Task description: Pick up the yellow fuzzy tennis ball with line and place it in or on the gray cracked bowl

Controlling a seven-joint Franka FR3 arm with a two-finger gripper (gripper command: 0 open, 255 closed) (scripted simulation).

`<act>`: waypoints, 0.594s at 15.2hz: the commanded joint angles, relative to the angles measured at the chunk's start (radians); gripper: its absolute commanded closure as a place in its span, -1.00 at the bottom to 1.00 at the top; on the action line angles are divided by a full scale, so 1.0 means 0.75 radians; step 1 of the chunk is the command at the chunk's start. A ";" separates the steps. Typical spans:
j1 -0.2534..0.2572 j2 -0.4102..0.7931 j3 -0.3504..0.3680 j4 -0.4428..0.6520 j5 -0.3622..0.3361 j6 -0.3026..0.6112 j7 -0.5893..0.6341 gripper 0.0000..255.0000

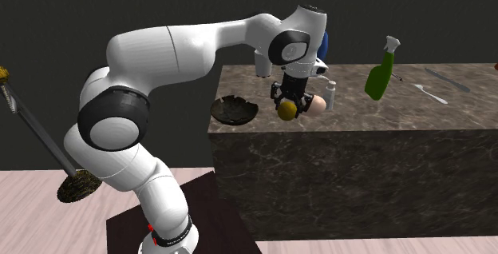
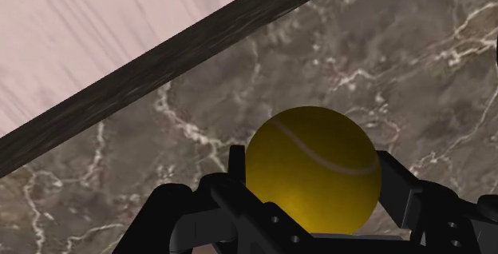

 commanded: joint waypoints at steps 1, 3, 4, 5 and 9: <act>0.000 0.000 0.000 0.000 0.000 0.000 0.000 1.00; 0.001 0.008 -0.001 0.044 0.001 -0.036 0.003 1.00; 0.001 0.013 -0.001 0.067 0.002 -0.054 0.004 1.00; 0.001 0.018 -0.001 0.091 0.003 -0.072 0.006 1.00; 0.003 0.041 -0.004 0.188 0.007 -0.146 0.011 1.00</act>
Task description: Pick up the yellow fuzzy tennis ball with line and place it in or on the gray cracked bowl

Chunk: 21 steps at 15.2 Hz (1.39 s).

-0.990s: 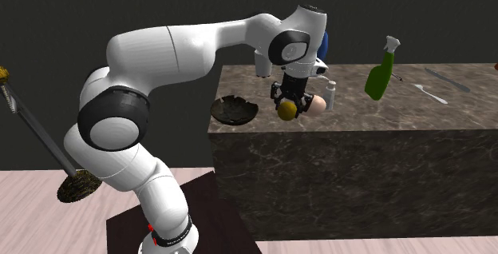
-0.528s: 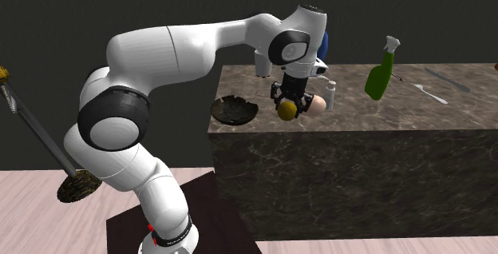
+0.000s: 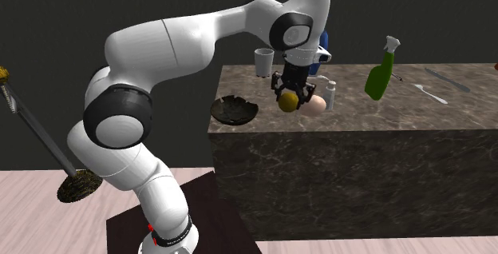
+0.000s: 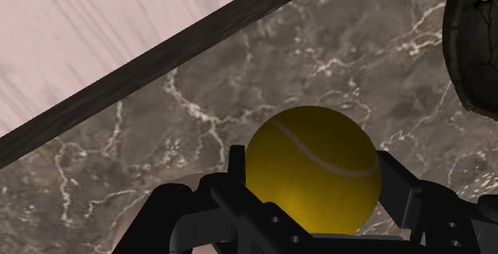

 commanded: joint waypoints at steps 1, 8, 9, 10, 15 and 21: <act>0.001 0.015 -0.001 0.050 0.003 -0.036 0.003 1.00; 0.002 0.073 -0.008 0.242 0.015 -0.171 0.010 1.00; 0.002 0.082 -0.010 0.272 0.017 -0.192 0.010 1.00; 0.002 0.093 -0.011 0.303 0.020 -0.212 0.011 1.00; 0.001 0.153 -0.020 0.467 0.035 -0.319 0.014 1.00; 0.037 -0.089 0.067 0.225 0.006 -0.300 0.136 1.00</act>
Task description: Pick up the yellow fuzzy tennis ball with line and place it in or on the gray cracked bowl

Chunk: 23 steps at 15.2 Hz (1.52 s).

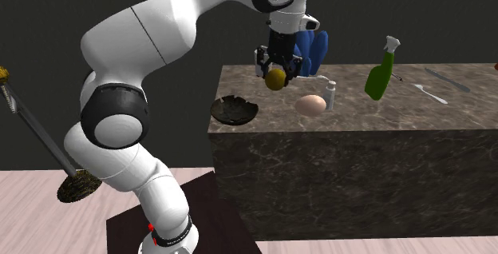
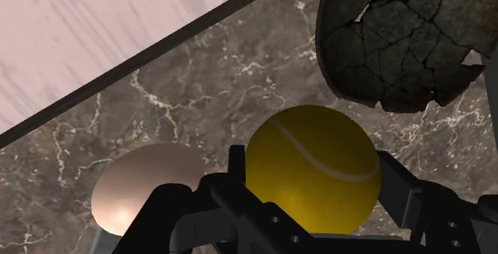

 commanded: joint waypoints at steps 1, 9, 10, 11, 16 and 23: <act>0.011 -0.100 0.036 -0.094 -0.006 0.000 0.049 1.00; 0.044 -0.428 0.196 -0.354 0.039 -0.045 0.256 1.00; 0.042 -0.440 0.197 -0.383 0.039 -0.028 0.253 1.00; 0.041 -0.452 0.198 -0.412 0.038 -0.011 0.251 1.00; 0.038 -0.505 0.201 -0.549 0.037 0.072 0.240 1.00; 0.035 -0.568 0.205 -0.727 0.035 0.186 0.226 1.00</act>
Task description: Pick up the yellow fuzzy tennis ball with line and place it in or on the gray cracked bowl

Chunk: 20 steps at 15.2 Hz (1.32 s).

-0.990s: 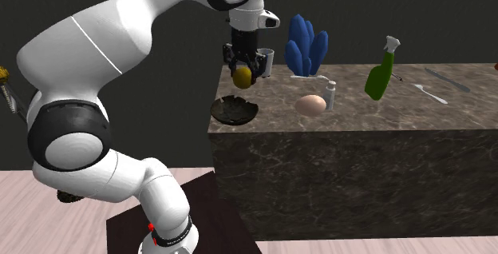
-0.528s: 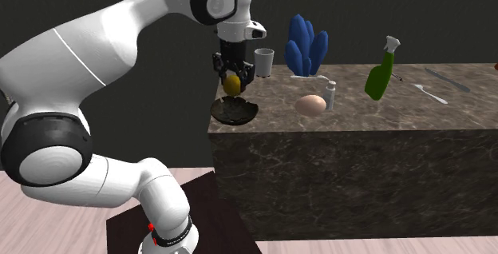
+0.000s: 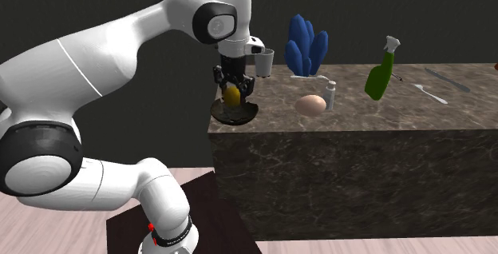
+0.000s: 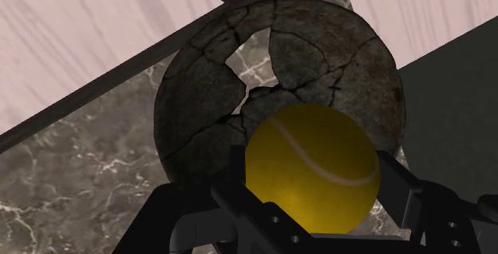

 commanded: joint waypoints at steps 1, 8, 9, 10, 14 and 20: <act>0.000 -0.011 0.002 -0.038 0.001 0.028 -0.002 1.00; 0.000 -0.010 0.002 -0.037 0.001 0.028 -0.002 1.00; 0.000 -0.010 0.002 -0.037 0.001 0.028 -0.002 -1.00; 0.000 -0.010 0.002 -0.037 0.001 0.028 -0.002 -1.00; 0.000 -0.010 0.002 -0.037 0.001 0.027 -0.002 -1.00; 0.001 0.069 -0.017 0.200 -0.006 -0.130 0.001 -1.00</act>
